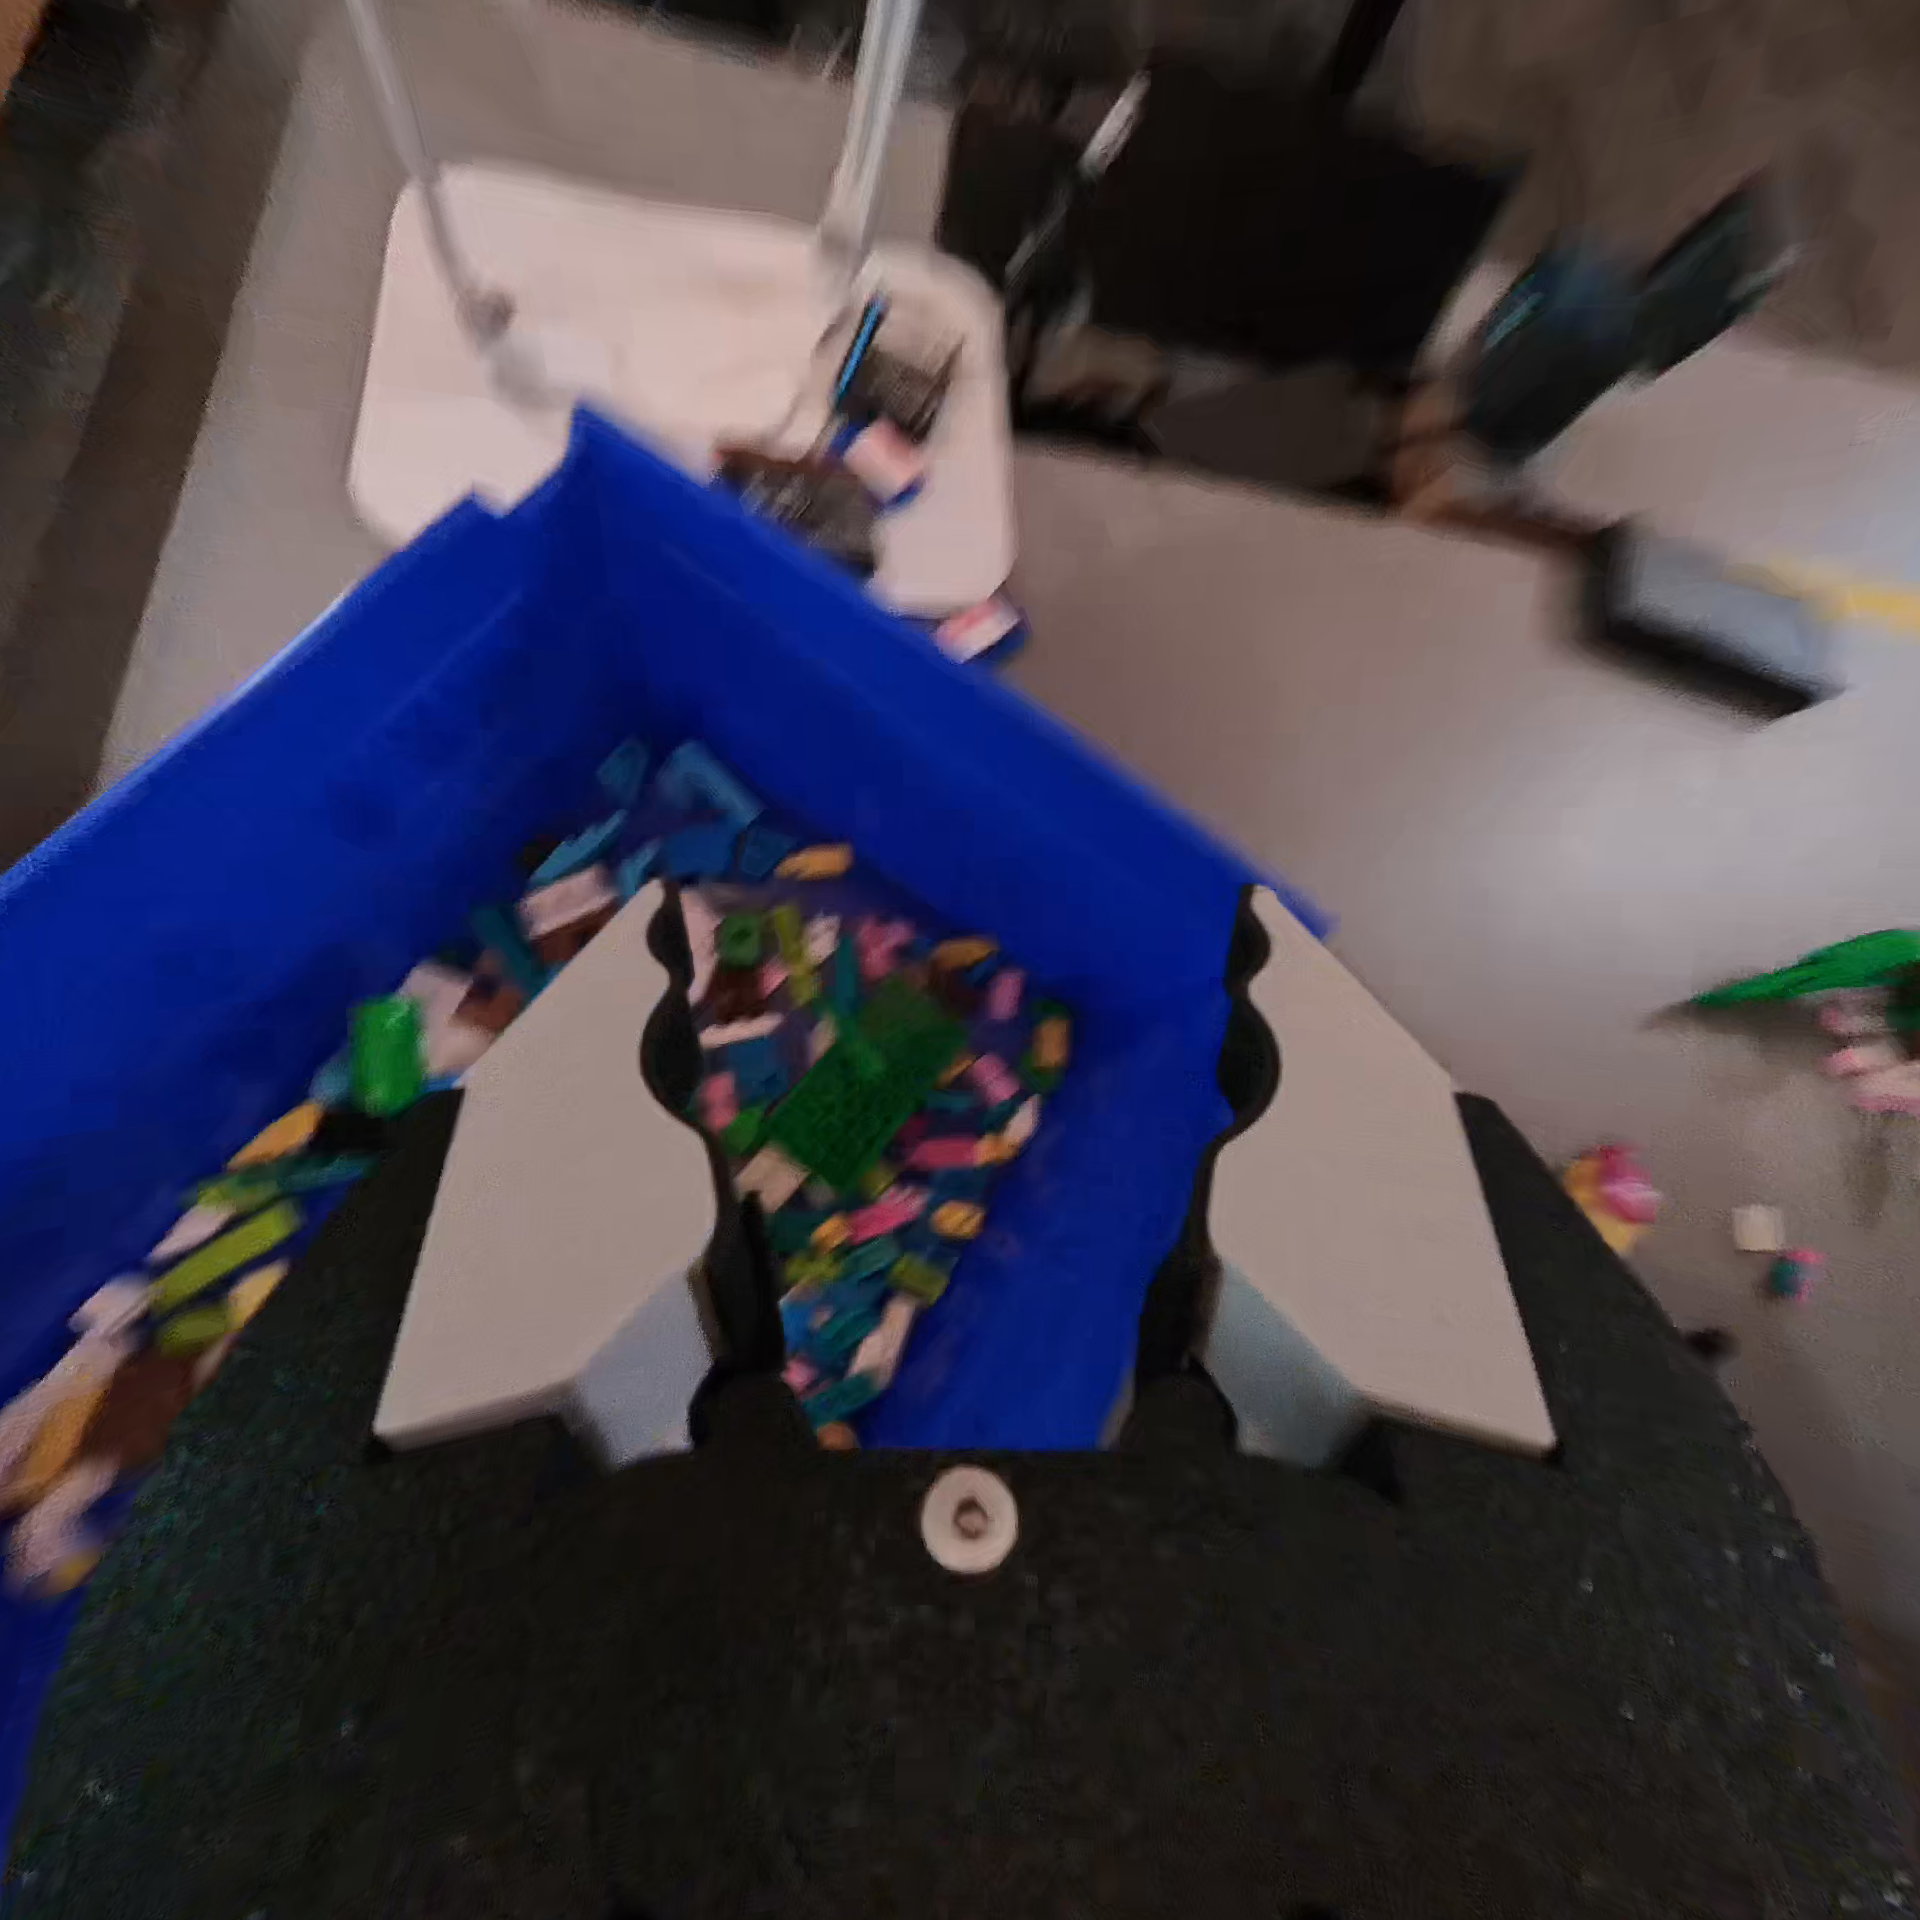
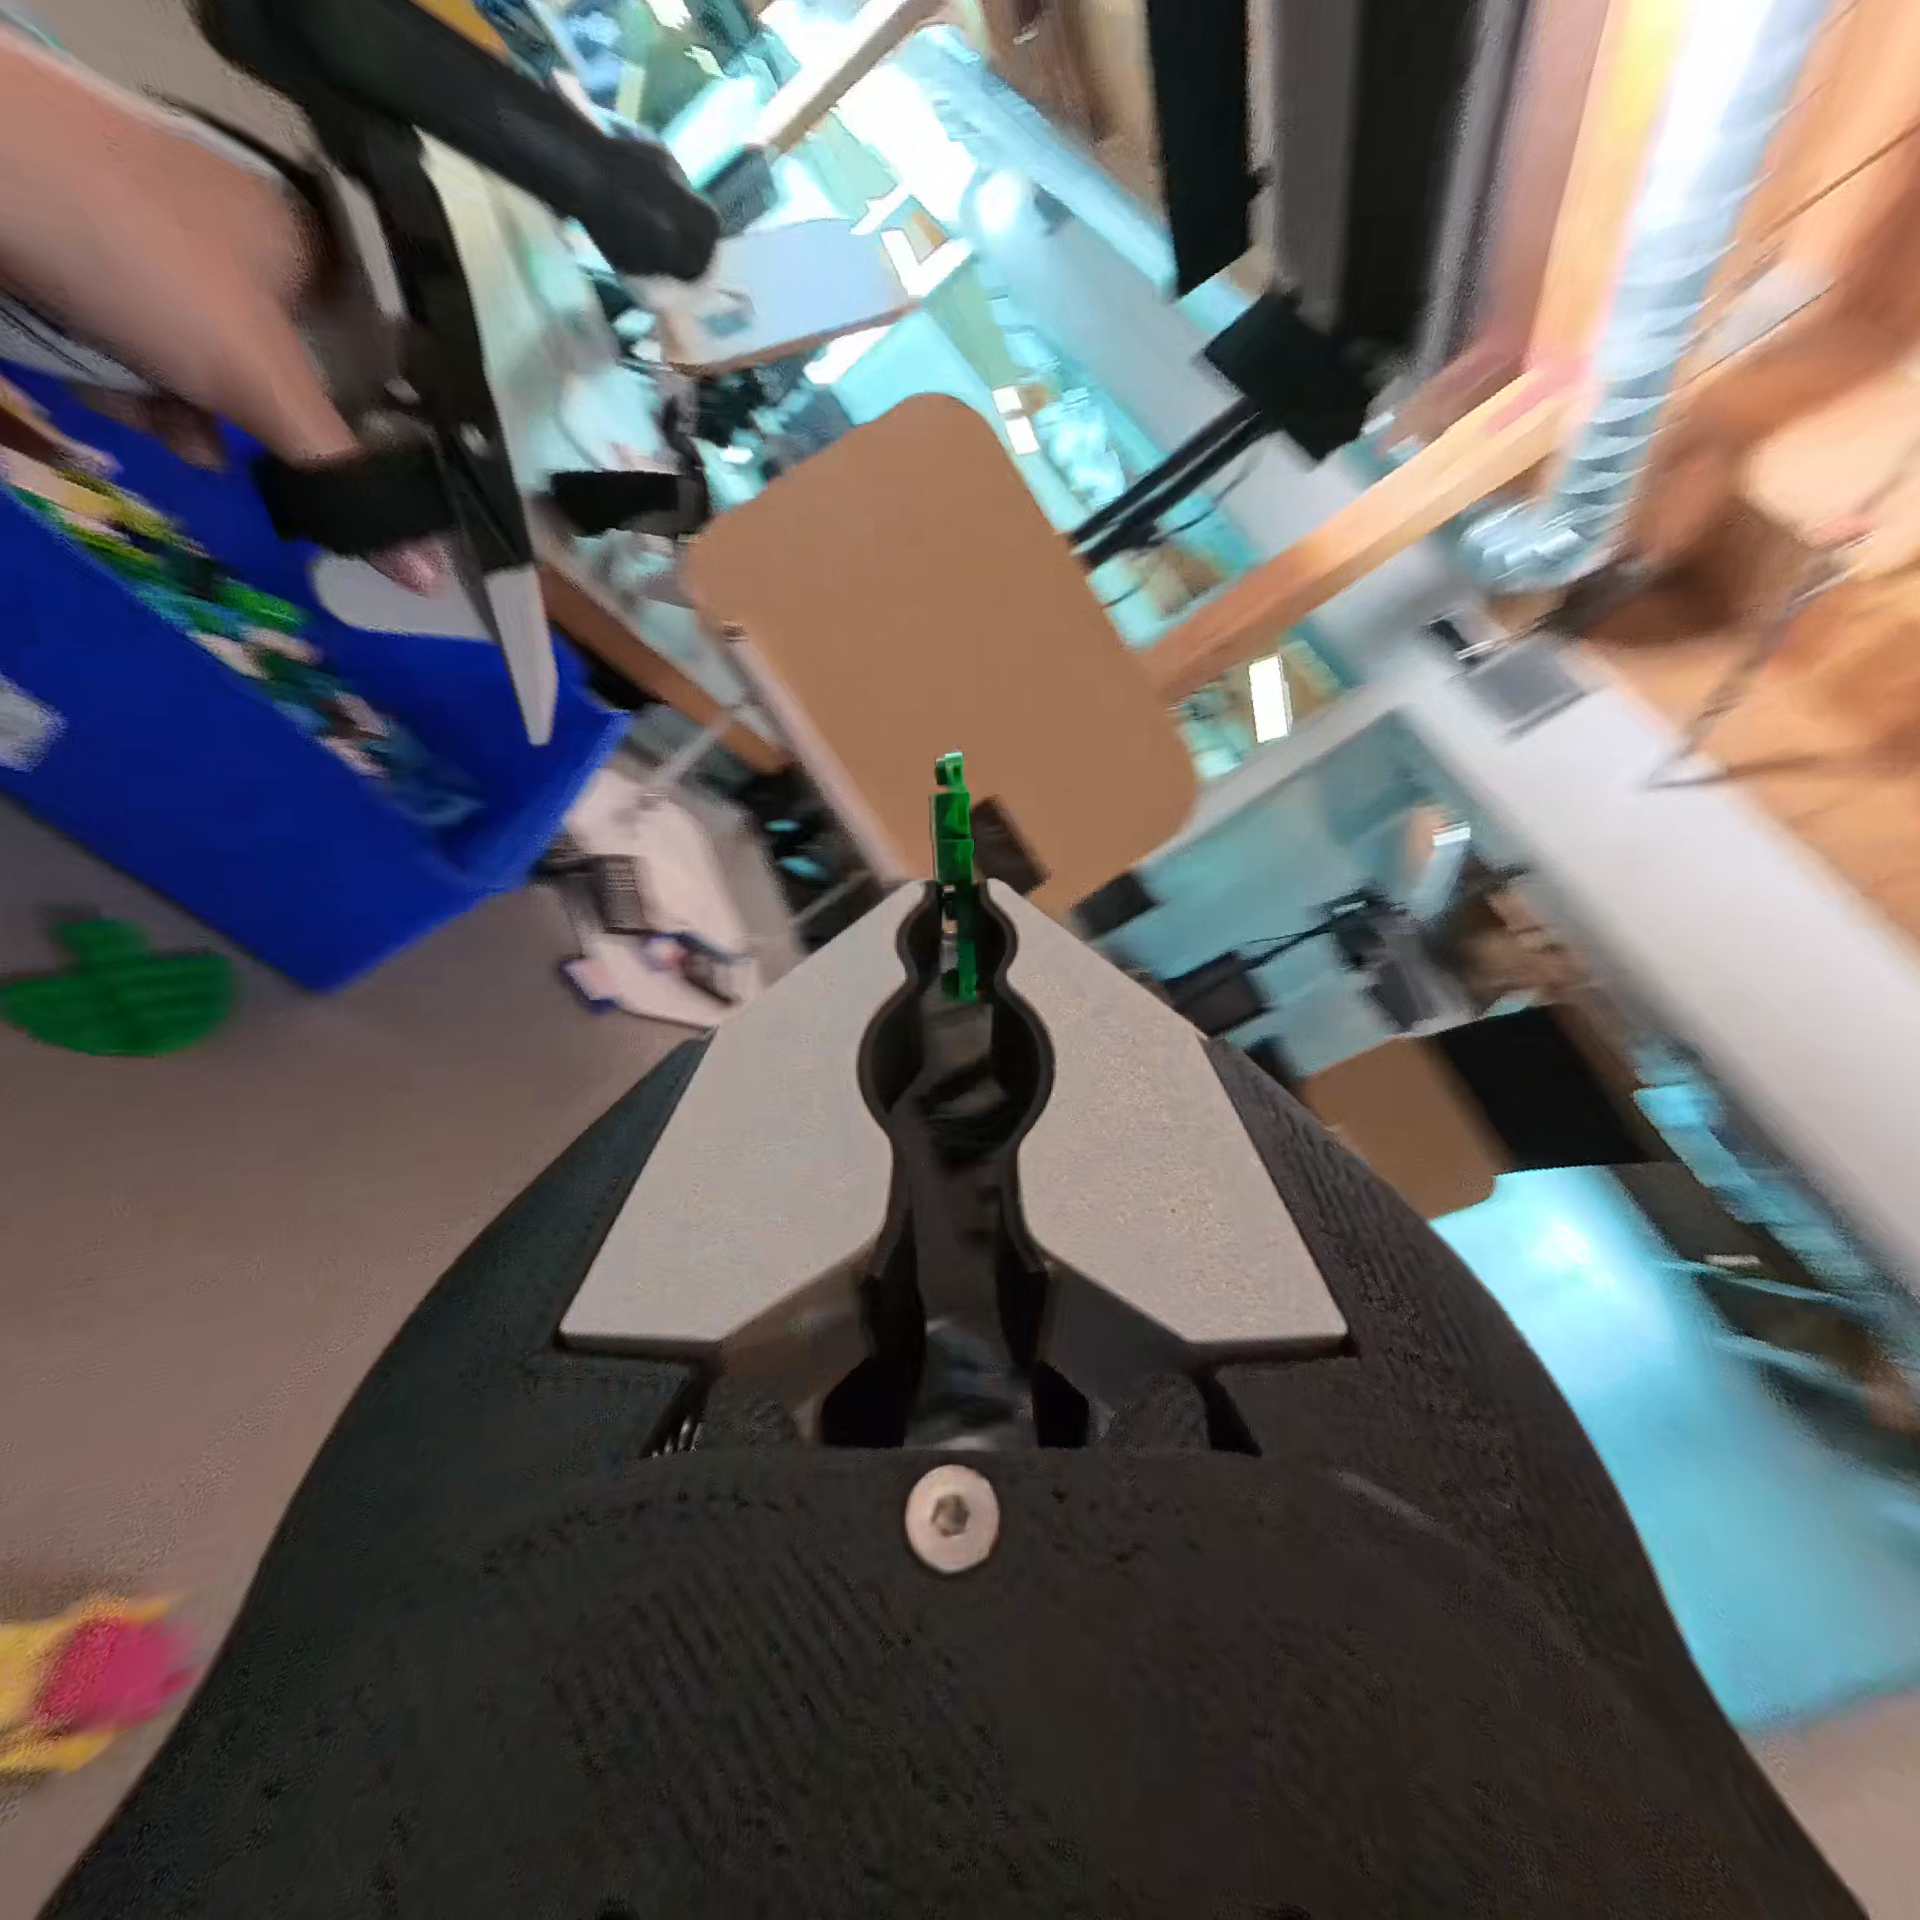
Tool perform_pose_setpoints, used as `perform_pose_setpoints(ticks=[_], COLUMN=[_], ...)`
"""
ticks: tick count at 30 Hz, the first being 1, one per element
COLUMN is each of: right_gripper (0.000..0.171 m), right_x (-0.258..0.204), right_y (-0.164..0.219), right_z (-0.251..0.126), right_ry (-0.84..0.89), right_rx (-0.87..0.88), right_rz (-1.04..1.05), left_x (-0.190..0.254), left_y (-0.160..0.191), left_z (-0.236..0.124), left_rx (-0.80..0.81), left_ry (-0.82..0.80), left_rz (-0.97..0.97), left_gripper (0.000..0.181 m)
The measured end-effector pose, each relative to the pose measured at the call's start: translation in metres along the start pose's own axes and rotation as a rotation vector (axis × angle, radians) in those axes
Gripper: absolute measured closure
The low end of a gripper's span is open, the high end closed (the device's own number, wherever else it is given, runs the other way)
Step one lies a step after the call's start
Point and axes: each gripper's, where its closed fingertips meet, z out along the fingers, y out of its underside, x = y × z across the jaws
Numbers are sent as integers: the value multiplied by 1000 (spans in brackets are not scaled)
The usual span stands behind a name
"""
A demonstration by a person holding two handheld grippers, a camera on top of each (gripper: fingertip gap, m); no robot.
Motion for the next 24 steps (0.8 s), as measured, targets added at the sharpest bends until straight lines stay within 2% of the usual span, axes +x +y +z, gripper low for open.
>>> perform_pose_setpoints(ticks=[1,2,4,6,7,10,12,19,22,24], right_gripper=[167,167,168,168,168,168,168,168,168,168], right_x=[5,10,18,23,24,24,22,23,22,17], right_y=[-5,-10,-21,-30,-34,-42,-44,-47,-42,-39], right_z=[-1,-2,-7,-12,-13,-16,-17,-19,-16,-12], right_ry=[69,143,281,400,445,543,575,615,569,455], right_rx=[3,1,-4,-18,-23,-31,-27,-23,-37,-4], right_rz=[-80,-161,-337,-499,-570,-707,-767,-793,-751,-584], left_x=[20,51,131,188,206,243,261,267,266,262], left_y=[-16,-32,-53,-49,-42,-28,-23,-24,-24,-22], left_z=[-9,-23,-77,-137,-150,-157,-170,-165,-156,-149], left_rx=[95,197,336,324,285,241,233,242,278,327], left_ry=[111,286,803,1264,1371,1409,1493,1491,1412,1308], left_rz=[-15,-26,-39,-46,-28,85,102,87,141,242], left_gripper=[84,91,110,121,125,134,143,165,175,176])
